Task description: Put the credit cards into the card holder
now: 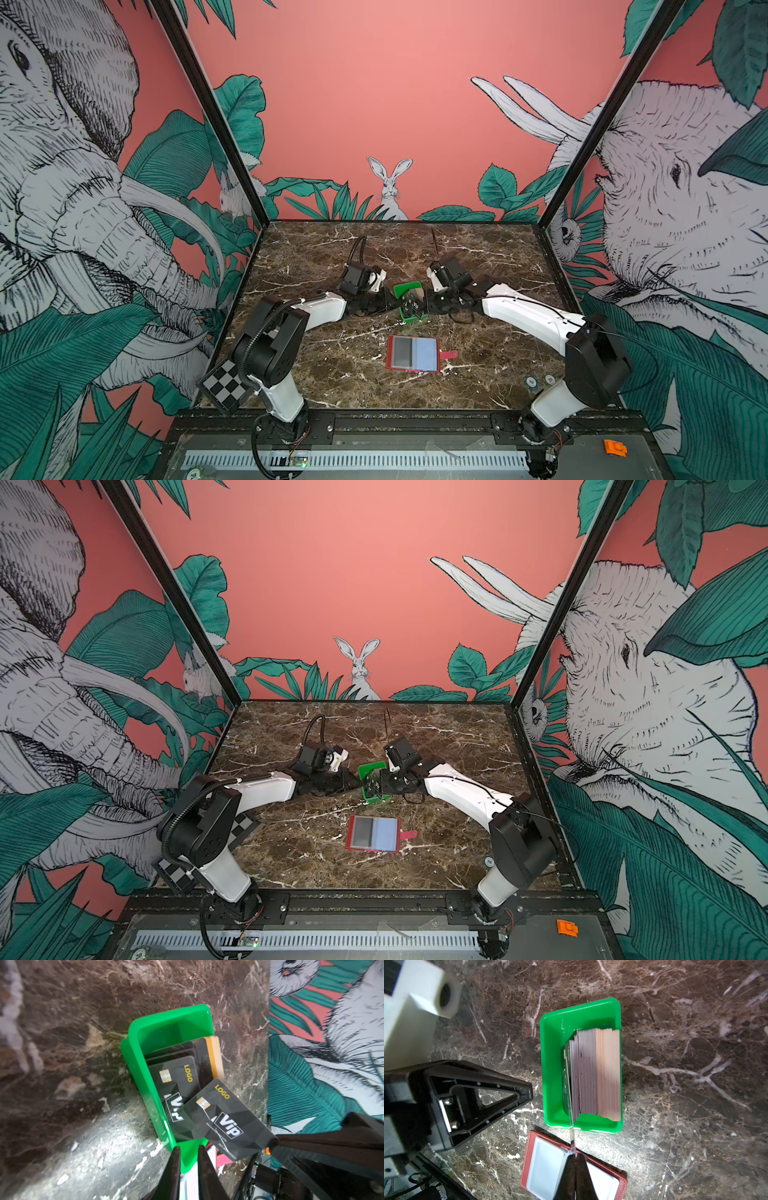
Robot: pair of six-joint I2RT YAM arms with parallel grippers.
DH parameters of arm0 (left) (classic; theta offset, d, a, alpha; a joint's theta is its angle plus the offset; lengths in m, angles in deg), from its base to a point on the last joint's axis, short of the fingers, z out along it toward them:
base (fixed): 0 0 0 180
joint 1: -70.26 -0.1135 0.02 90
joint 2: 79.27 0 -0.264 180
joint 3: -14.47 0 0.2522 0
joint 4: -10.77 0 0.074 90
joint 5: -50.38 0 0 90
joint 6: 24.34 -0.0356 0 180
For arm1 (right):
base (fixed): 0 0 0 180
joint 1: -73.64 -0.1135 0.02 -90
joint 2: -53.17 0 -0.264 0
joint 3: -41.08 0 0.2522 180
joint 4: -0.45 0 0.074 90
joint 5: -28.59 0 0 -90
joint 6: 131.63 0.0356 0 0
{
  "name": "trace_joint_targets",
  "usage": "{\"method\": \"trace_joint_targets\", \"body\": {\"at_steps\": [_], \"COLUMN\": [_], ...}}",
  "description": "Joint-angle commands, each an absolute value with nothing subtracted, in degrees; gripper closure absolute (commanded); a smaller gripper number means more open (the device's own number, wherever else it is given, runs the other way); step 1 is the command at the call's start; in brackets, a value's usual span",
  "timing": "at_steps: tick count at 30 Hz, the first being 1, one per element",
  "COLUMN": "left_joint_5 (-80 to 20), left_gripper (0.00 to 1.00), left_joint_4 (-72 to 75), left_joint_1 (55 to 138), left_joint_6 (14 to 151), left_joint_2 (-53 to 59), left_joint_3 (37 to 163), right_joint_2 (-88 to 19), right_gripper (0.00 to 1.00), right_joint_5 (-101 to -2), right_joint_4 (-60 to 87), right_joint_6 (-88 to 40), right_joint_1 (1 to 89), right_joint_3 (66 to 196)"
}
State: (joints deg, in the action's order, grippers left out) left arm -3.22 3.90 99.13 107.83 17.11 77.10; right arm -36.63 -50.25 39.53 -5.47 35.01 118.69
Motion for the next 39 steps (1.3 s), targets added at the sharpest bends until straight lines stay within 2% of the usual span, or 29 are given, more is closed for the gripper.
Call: {"method": "trace_joint_targets", "body": {"at_steps": [1, 7, 17, 30, 39], "left_joint_5": [0.06, 1.13, 0.55, -0.35, -0.56], "left_gripper": [0.80, 0.74, 0.73, 0.73, 0.74], "left_joint_4": [11.36, 19.33, 21.81, 19.46, 19.02], "left_joint_1": [99.09, 99.09, 99.86, 100.84, 100.92], "left_joint_6": [110.84, 115.37, 116.36, 114.80, 114.53], "left_joint_2": [12.03, 10.24, 13.41, 14.05, 13.99], "left_joint_3": [73.79, 68.41, 68.28, 69.08, 69.49], "right_joint_2": [-33.85, -32.90, -34.57, -37.24, -38.05], "right_gripper": [1.00, 1.00, 1.00, 0.78, 0.69], "right_joint_5": [-49.04, -48.17, -46.52, -46.18, -49.13], "right_joint_4": [34.30, 28.59, 24.18, 24.10, 27.31], "right_joint_6": [-2.37, 0.91, 3.05, 2.67, 0.88], "right_joint_1": [34.81, 34.82, 34.80, 34.79, 34.88], "right_joint_3": [115.74, 111.30, 109.31, 110.87, 113.60]}}
